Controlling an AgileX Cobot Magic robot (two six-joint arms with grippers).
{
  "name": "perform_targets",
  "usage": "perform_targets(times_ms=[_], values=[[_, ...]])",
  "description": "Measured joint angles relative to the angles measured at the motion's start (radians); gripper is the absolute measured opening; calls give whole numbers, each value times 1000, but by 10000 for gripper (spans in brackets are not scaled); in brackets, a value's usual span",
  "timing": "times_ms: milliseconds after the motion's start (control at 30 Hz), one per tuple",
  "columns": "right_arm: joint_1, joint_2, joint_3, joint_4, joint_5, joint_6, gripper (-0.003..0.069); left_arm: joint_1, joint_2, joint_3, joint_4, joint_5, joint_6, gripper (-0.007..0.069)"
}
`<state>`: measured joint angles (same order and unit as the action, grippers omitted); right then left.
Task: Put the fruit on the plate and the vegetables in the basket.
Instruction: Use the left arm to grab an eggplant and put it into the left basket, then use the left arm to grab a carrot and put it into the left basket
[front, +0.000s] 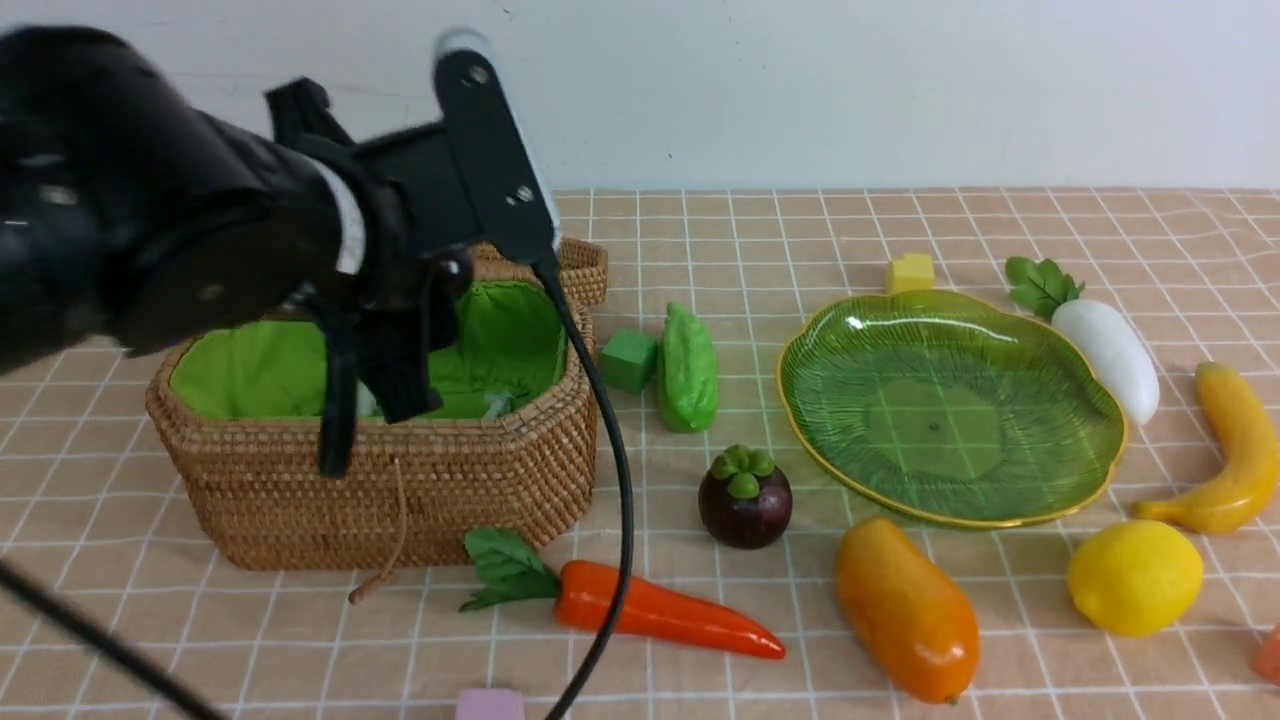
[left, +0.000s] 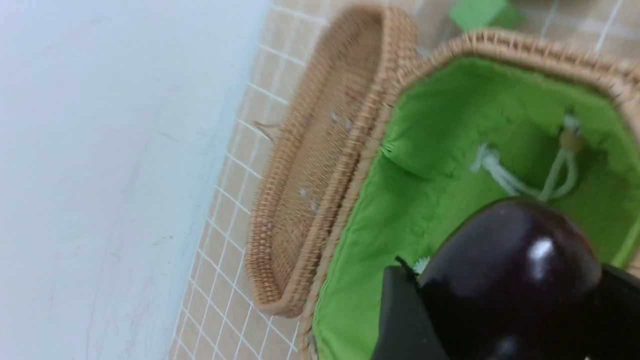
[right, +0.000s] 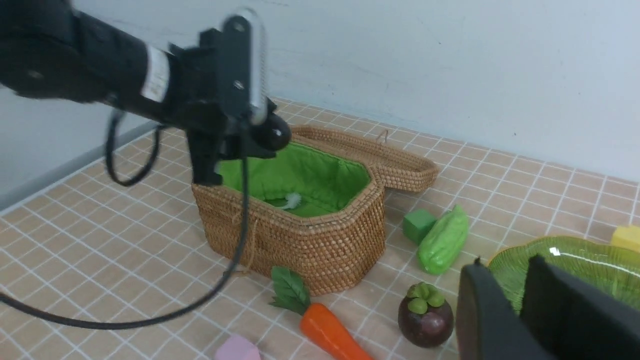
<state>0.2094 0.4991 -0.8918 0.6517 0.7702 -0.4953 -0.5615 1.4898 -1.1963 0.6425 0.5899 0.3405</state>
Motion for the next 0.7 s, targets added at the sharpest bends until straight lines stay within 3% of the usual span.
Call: perform_targets(times_ms=[100, 200, 267, 300, 333, 400, 467, 533, 633, 667, 700], values=[[0, 0, 0, 22, 29, 0, 139, 0, 67, 0, 85, -23, -60, 428], [0, 0, 0, 24, 60, 0, 139, 0, 71, -1, 121, -51, -203, 524], [0, 0, 0, 24, 71, 0, 139, 0, 65, -2, 127, -51, -273, 570], [0, 0, -3, 20, 92, 0, 140, 0, 51, -3, 127, -37, -380, 621], [0, 0, -4, 18, 94, 0, 140, 0, 49, -3, 127, -34, -380, 626], [0, 0, -39, -15, 152, 0, 141, 0, 28, -4, 111, 23, -534, 658], [0, 0, -60, -28, 181, 3, 141, -5, 18, -5, 84, 60, -580, 654], [0, 0, -119, -72, 265, 17, 143, -44, -2, -5, -7, 142, -586, 605], [0, -3, -179, -128, 362, 56, 146, -162, -16, -9, -202, 214, -432, 448], [0, -3, -183, -134, 370, 61, 146, -170, -16, -9, -216, 217, -420, 436], [0, -5, -191, -149, 394, 72, 148, -222, -4, -25, -311, 246, -340, 336]])
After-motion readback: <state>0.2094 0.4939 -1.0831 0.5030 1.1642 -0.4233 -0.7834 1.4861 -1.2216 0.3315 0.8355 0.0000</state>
